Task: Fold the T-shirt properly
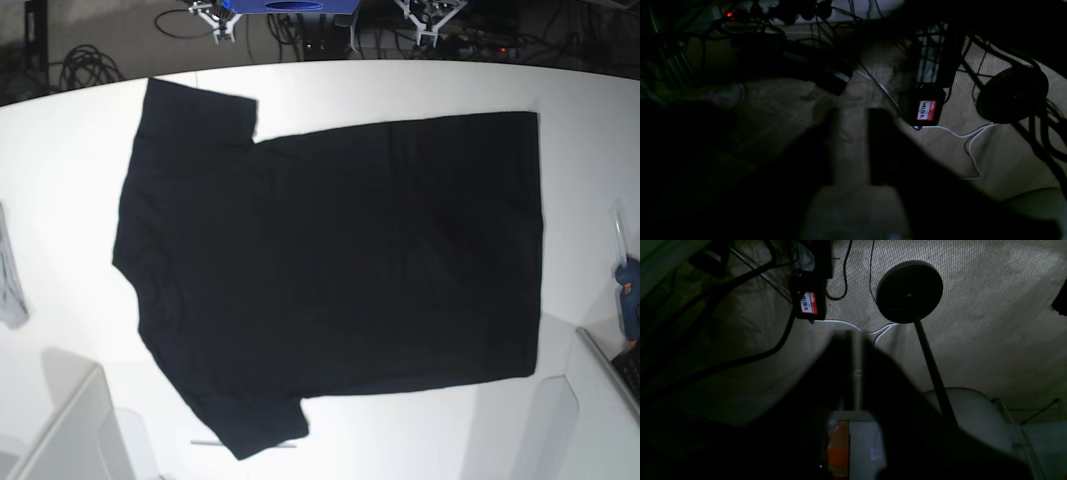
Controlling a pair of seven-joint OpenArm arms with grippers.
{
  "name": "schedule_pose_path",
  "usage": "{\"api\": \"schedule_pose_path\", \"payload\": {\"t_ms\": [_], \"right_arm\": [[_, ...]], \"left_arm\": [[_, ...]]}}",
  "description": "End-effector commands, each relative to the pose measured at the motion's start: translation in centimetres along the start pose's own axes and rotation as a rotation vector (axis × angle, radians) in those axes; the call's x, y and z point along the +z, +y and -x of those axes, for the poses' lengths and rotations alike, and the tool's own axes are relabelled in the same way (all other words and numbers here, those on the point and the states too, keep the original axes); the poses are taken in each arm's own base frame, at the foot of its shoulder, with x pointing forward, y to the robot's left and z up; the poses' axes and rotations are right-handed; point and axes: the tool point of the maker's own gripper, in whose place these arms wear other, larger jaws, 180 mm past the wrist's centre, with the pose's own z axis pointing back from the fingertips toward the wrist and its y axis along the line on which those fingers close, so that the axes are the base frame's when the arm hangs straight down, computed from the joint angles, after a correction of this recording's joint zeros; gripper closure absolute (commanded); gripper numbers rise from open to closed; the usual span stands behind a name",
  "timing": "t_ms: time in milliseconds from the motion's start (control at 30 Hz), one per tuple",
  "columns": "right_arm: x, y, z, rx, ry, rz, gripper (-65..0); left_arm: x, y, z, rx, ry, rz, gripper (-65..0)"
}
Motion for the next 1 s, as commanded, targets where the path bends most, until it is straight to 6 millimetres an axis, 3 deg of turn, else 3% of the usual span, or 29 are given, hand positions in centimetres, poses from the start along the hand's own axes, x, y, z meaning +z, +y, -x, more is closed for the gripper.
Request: {"api": "schedule_pose_path", "payload": {"t_ms": [0,100,200,567,600,667,800,833,967], "right_arm": [[0.0,-0.2,0.6,0.000,0.008,0.007,0.0],[0.0,-0.3,0.6,0.000,0.008,0.009,0.0],[0.0,-0.4,0.6,0.000,0.008,0.010,0.0],[0.0,-0.4,0.6,0.000,0.008,0.010,0.0],[0.0,-0.4,0.6,0.000,0.008,0.010,0.0],[0.0,-0.4,0.7,0.000,0.009,0.010,0.0],[0.0,-0.4,0.7,0.000,0.009,0.010,0.0],[0.0,-0.4,0.7,0.000,0.009,0.010,0.0],[0.0,-0.3,1.1,-0.001,0.002,0.010,0.0]], "left_arm": [[0.1,0.1,0.5,0.000,0.008,-0.004,-23.9],[0.1,0.0,0.5,-0.006,0.008,-0.003,-38.7],[0.1,0.1,0.5,-0.002,0.008,-0.004,-46.6],[0.1,0.0,1.2,-0.003,0.015,-0.003,-46.9],[0.1,0.0,1.3,-0.003,0.017,-0.003,-45.6],[0.2,0.0,1.6,-0.003,0.023,-0.003,-36.5],[0.2,0.0,1.7,-0.003,0.024,-0.003,-3.8],[0.2,0.0,2.1,-0.004,0.030,-0.003,0.0],[0.3,0.2,2.4,-0.005,0.034,-0.005,0.0]]}}
